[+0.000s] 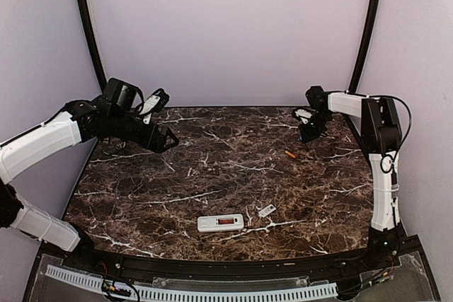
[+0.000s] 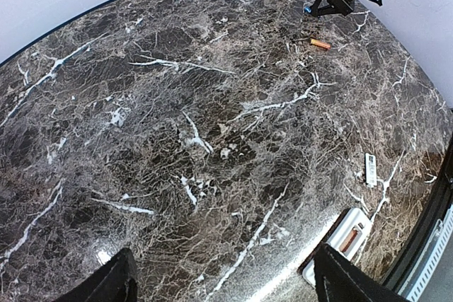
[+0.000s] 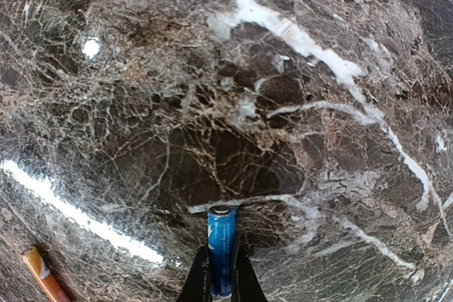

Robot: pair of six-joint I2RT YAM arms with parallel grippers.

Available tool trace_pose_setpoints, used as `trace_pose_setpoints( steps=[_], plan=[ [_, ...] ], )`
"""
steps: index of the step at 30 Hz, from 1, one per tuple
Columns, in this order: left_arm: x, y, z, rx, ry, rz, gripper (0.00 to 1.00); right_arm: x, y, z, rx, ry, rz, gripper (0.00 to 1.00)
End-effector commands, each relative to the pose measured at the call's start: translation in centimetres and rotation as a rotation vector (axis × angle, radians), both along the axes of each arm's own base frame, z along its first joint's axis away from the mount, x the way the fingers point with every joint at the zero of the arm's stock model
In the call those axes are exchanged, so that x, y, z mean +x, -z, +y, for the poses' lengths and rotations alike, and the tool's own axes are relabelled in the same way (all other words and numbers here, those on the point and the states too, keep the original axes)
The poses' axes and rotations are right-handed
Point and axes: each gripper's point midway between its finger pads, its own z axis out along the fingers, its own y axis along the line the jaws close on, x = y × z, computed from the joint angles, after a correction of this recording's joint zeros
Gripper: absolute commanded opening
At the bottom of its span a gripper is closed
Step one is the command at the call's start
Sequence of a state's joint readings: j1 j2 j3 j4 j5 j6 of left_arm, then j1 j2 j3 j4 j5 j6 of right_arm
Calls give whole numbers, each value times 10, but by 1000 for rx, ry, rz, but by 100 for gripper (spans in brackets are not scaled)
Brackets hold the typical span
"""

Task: Load the batteries into the remote control
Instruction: Pick up the battery at the center of the board.

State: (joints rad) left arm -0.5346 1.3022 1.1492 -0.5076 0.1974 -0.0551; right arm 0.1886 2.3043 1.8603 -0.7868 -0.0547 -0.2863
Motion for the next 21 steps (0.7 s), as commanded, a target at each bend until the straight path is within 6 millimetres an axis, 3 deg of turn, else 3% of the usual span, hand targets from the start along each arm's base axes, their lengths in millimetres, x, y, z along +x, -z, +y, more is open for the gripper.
trace_pose_setpoints(
  steps=[1,7,10,15,18,21],
  plan=[
    [1,1,2,9,3,-3,86,-9,5,0,5,-7,38,0],
    [-2,10,1,19,25,10,86,-16,-58,33,82,-64,-82,0],
    [-4,14,1,22,36,21,86,-29,-72,43,112,-65,-93,0],
    [-7,8,3,11,37,-4,86,-60,-77,69,110,-149,-84,0],
    [-9,6,4,10,35,-11,86,-96,-87,113,181,-303,-69,0],
    [-11,3,6,0,30,-20,86,-151,-106,172,276,-548,-91,0]
  ],
)
